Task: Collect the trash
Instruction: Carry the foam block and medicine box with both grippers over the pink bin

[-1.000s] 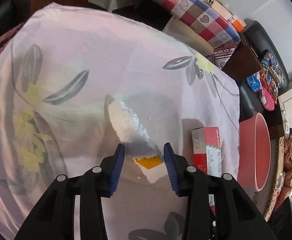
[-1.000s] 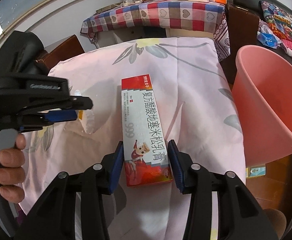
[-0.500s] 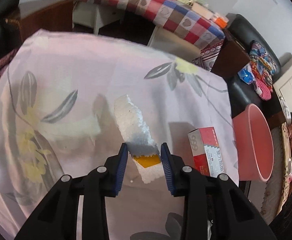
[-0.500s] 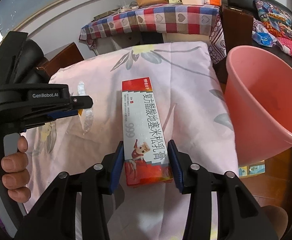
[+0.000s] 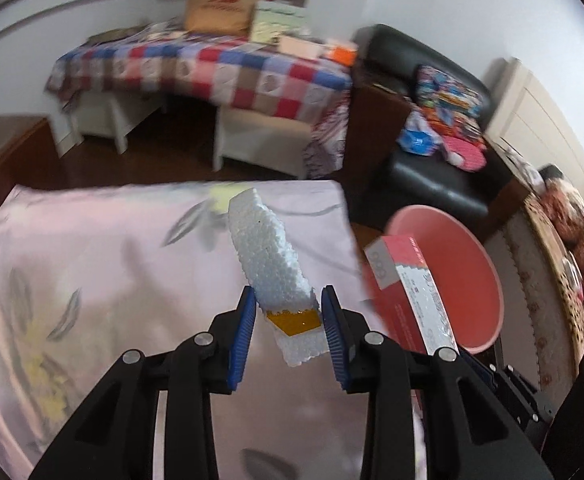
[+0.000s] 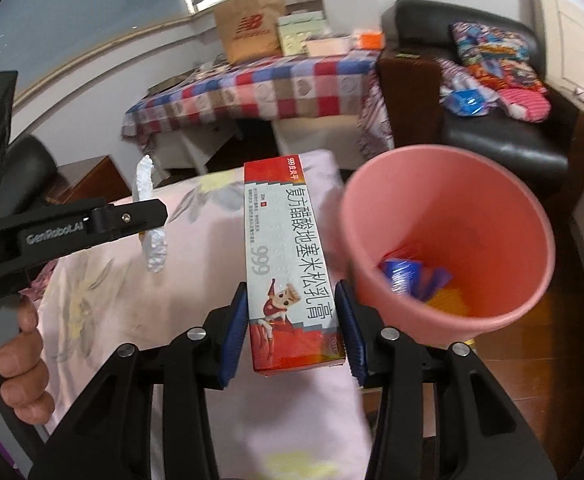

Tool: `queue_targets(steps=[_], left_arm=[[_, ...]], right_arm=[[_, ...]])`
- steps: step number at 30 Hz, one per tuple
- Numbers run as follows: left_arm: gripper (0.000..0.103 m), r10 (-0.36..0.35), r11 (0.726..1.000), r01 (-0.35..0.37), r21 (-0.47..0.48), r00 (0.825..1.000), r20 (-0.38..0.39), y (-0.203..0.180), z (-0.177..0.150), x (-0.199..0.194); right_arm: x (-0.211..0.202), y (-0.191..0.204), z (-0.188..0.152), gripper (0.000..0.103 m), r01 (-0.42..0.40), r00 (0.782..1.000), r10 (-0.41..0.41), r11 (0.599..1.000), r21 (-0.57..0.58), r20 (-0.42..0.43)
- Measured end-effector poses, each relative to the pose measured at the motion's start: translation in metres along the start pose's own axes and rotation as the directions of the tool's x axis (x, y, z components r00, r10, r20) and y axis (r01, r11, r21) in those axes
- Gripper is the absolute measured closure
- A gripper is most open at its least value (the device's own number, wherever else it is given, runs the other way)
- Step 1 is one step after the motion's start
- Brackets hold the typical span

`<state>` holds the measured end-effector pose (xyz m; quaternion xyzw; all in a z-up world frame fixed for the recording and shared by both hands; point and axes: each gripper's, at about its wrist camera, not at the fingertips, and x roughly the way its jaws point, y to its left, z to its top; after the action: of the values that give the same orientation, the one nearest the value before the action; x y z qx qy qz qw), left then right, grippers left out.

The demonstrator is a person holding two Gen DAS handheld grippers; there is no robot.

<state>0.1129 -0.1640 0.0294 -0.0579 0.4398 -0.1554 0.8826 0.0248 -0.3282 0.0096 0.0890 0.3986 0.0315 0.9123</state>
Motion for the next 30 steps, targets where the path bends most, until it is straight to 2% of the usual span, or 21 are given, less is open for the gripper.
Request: queue_targets(steps=[7,15,21,30], left_arm=[[0.070,-0.073,0.991,0.074,0.108,0.997,-0.017,-0.068,0.014,0.020],[0.070,-0.148,0.964,0.166,0.207,0.984,-0.098,-0.133,0.013,0.051],[0.070,-0.141,0.950,0.183,0.255,0.974,-0.176,-0.161,0.009,0.079],[0.070,-0.090,0.943,0.163,0.289,0.964,-0.249,-0.166,0.004,0.114]], right_arm=[[-0.012,-0.051,0.019,0.059,0.096,0.995,-0.099,0.992,0.082,0.029],[-0.003,-0.102,0.026,0.059,0.164,0.986,-0.165,0.973,0.161,-0.008],[0.012,-0.121,0.024,0.059,0.192,0.981,-0.186,0.964,0.184,-0.049],[0.033,-0.130,0.019,0.059,0.209,0.977,-0.193,0.959,0.193,-0.095]])
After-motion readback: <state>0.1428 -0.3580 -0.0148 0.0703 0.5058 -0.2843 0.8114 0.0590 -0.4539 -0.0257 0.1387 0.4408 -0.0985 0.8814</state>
